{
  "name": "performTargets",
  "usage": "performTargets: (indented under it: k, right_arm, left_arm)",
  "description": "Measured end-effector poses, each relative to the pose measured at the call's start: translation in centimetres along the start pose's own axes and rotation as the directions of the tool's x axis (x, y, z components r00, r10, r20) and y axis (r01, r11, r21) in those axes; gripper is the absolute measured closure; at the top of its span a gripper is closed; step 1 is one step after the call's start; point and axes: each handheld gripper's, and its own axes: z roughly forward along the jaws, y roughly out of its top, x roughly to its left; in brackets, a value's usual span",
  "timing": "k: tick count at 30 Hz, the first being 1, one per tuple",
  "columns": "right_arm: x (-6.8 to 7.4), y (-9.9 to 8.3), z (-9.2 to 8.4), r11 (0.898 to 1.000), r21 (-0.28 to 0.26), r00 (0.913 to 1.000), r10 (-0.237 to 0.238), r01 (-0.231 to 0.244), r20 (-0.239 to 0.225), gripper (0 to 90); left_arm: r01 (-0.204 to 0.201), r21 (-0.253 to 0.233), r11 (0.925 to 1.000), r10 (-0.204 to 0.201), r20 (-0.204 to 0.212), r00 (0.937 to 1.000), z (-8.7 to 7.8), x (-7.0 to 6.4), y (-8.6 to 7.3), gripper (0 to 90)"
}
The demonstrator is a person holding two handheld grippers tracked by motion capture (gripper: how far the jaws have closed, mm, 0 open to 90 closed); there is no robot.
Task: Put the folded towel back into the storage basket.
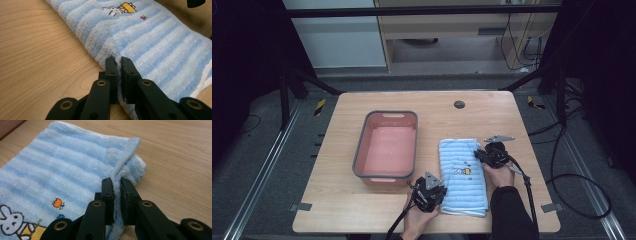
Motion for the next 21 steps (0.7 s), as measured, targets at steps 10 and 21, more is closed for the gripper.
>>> performTargets:
  k: [10,21]
  right_arm:
    - [0.8,0.7,-2.3,0.998,-0.061,0.9999,-0.012,0.012,-0.011,83.0]
    - [1.7,2.7,-5.1,0.988,-0.149,0.9993,-0.037,0.036,-0.007,83.1]
  left_arm:
    - [-0.003,-0.073,0.9973,0.005,0.027,0.9996,-1.8,0.0,0.8,86.4]
    - [-0.034,-0.132,0.9907,0.039,0.031,0.9988,-4.4,-0.1,2.7,86.4]
